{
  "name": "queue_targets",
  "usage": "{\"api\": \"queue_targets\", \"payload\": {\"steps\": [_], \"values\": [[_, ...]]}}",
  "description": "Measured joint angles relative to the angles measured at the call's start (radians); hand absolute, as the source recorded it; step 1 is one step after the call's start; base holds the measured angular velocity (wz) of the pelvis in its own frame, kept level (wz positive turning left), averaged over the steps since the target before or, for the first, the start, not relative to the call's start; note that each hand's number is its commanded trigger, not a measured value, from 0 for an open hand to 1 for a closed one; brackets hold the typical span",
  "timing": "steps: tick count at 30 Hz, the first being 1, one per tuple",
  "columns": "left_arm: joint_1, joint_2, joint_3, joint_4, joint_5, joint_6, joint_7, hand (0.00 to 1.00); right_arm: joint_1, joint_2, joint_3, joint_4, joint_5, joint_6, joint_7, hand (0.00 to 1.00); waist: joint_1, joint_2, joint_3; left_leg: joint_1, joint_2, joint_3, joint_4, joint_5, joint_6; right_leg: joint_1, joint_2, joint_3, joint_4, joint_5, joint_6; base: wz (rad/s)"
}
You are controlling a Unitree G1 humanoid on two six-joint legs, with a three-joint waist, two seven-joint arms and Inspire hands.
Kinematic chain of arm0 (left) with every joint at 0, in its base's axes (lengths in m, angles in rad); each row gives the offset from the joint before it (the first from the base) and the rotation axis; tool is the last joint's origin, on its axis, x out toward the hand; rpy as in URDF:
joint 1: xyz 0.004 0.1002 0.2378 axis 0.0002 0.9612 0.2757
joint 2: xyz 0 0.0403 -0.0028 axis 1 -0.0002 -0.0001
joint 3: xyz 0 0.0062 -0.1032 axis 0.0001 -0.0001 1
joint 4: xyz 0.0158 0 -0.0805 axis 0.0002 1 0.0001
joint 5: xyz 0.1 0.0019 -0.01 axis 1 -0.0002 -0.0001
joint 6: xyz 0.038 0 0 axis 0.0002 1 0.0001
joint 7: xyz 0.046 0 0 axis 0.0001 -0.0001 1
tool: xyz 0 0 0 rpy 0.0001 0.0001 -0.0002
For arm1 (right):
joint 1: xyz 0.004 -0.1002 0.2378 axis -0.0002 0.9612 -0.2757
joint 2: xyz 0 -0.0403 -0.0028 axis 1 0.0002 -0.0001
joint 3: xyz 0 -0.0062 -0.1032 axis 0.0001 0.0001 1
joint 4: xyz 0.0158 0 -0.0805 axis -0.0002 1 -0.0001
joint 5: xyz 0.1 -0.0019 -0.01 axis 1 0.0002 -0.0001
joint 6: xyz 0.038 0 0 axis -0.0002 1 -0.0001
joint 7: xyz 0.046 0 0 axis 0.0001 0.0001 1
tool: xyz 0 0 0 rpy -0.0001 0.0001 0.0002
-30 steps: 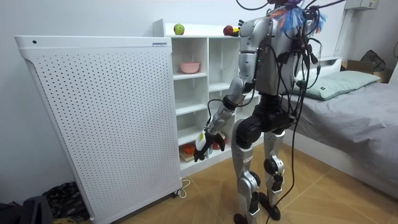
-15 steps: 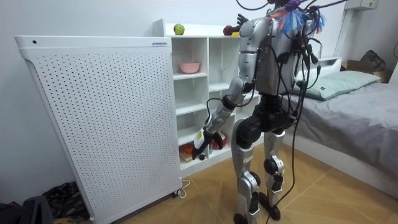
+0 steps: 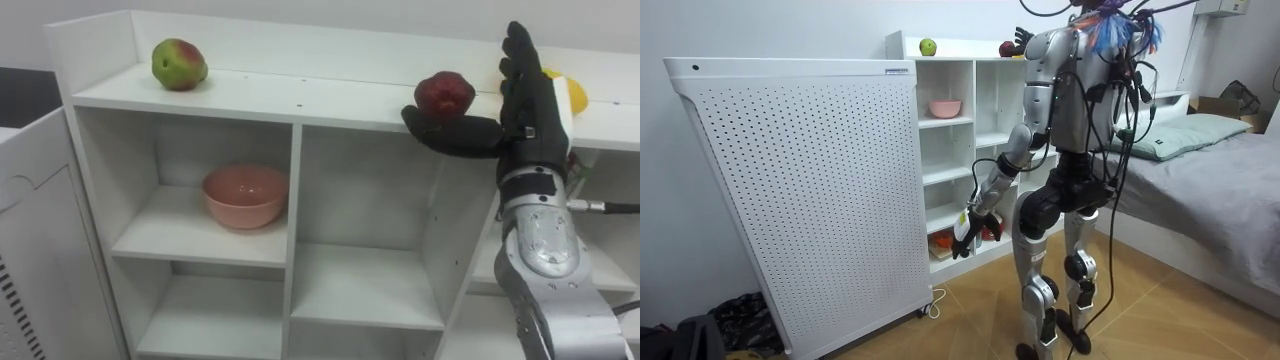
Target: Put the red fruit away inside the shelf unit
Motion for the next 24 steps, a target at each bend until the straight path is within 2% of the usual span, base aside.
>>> {"api": "queue_targets", "payload": {"steps": [2,3,5,6,7,8,24], "values": [[-0.003,0.000,0.000,0.000,0.000,0.002,-0.011,0.00,-0.001,0.000,0.002,0.012,-0.003,0.000,0.010,0.01,0.000,-0.001,0.0006,0.000,0.000,0.000,0.000,0.000,0.000,0.000,0.000,-0.001,0.000,0.000,0.000,0.00],[-0.007,0.001,0.000,0.000,0.000,0.005,-0.023,0.00,-0.005,0.000,0.004,0.032,-0.007,0.001,0.015,0.09,0.000,-0.003,0.0016,-0.001,0.000,0.000,0.000,0.000,0.000,0.000,0.000,-0.001,0.000,0.000,0.000,0.00],[-0.014,0.001,0.000,0.004,0.000,0.007,-0.033,0.00,-0.017,0.000,0.004,0.062,-0.013,0.008,0.020,0.53,-0.001,-0.004,0.0025,-0.003,0.000,0.000,0.000,0.000,0.000,-0.001,0.000,-0.001,0.000,0.000,0.000,0.00],[-0.015,0.001,0.000,0.004,0.000,0.007,-0.041,0.00,-0.029,-0.001,0.005,0.071,-0.019,0.011,0.021,0.81,-0.003,-0.004,0.0025,-0.003,0.000,0.000,0.000,0.000,0.000,-0.001,0.000,-0.001,0.000,0.000,0.000,0.00],[-0.017,0.001,0.000,0.005,0.000,0.007,-0.045,0.00,-0.041,-0.002,0.005,0.084,-0.024,0.014,0.020,0.98,-0.003,-0.004,0.0025,-0.003,0.000,0.001,-0.001,0.000,0.000,-0.001,0.000,-0.001,0.000,0.000,0.000,0.00],[-0.020,0.001,0.001,0.008,0.000,0.007,-0.047,0.00,-0.042,-0.004,0.005,0.085,-0.031,0.015,0.021,1.00,-0.002,-0.005,0.0025,-0.003,0.000,0.001,0.000,0.000,0.000,-0.001,0.001,-0.001,0.000,0.000,0.000,0.00],[-0.078,0.003,0.001,0.013,-0.021,0.007,-0.072,0.00,-0.050,-0.046,0.003,0.088,-0.101,0.020,0.027,1.00,0.015,-0.005,0.0020,0.004,0.000,0.007,-0.001,0.000,0.000,0.000,0.001,0.002,0.000,0.000,0.000,0.00]]}}
